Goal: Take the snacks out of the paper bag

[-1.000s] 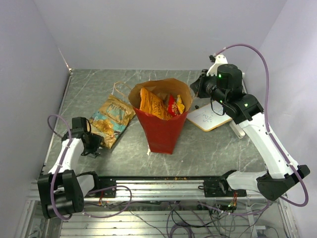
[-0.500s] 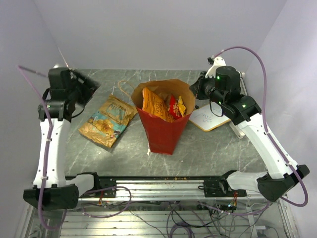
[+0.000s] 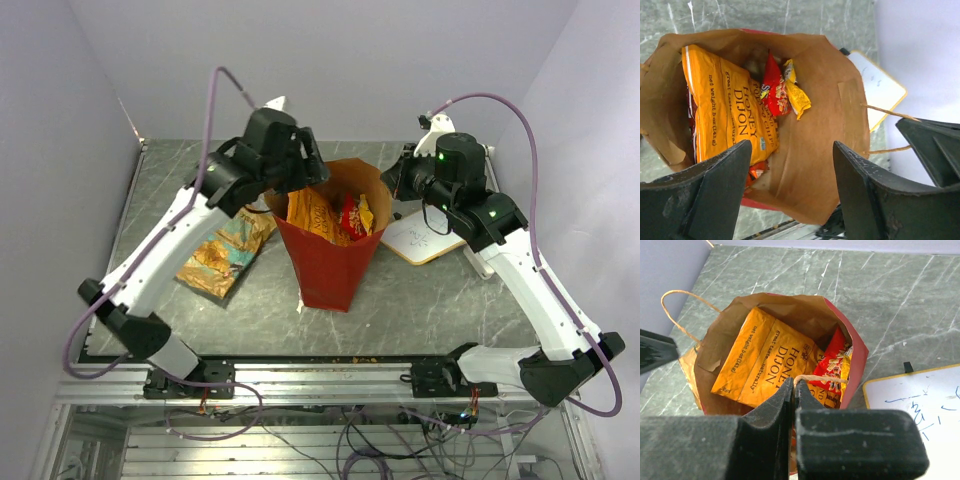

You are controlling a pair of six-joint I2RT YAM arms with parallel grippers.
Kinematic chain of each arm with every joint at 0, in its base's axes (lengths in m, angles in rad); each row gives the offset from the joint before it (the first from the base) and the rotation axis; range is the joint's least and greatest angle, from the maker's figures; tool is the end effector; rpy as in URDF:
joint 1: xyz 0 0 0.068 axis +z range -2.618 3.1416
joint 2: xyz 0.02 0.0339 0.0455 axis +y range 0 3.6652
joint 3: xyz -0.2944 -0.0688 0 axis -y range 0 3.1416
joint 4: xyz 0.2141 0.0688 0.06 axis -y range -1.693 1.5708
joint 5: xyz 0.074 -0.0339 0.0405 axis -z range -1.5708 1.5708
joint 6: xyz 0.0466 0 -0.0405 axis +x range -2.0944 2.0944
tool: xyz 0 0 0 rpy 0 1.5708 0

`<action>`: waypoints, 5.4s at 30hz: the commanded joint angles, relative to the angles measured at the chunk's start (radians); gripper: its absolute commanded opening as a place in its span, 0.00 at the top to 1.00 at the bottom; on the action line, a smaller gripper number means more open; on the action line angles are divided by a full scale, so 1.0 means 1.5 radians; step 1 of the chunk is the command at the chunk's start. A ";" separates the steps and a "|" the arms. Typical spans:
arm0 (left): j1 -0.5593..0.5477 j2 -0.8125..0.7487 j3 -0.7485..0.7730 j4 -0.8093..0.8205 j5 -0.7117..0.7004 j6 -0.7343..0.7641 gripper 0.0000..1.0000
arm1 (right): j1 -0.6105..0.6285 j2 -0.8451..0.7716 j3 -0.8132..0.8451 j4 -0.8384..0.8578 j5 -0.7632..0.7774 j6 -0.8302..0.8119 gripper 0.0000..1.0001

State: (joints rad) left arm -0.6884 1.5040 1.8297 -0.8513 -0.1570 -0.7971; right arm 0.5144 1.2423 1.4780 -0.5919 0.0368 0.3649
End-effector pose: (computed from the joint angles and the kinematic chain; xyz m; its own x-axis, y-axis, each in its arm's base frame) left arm 0.2269 -0.1772 0.4724 -0.6449 -0.3844 -0.6606 0.0883 0.8211 -0.5640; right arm 0.2030 0.1127 0.4585 -0.4483 0.1562 -0.8801 -0.3229 0.8898 0.3225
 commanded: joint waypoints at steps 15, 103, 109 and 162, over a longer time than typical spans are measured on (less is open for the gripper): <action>0.017 0.185 0.096 -0.184 -0.027 0.101 0.22 | -0.003 -0.003 0.013 0.016 -0.003 -0.007 1.00; 0.375 -0.129 -0.067 -0.050 -0.162 -0.068 0.93 | -0.003 0.011 -0.003 0.014 -0.001 -0.009 1.00; 0.438 -0.026 -0.082 0.073 0.026 -0.089 0.93 | -0.003 0.008 -0.006 0.009 0.013 -0.011 1.00; 0.508 -0.176 -0.504 0.196 0.132 -0.303 0.93 | -0.003 0.021 -0.006 0.011 0.005 -0.010 1.00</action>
State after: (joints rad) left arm 0.0269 1.2968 1.1294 -0.5392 0.0628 -1.3113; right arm 0.5144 1.2743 1.4776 -0.5884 0.0513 0.3542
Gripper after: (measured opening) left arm 0.075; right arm 0.013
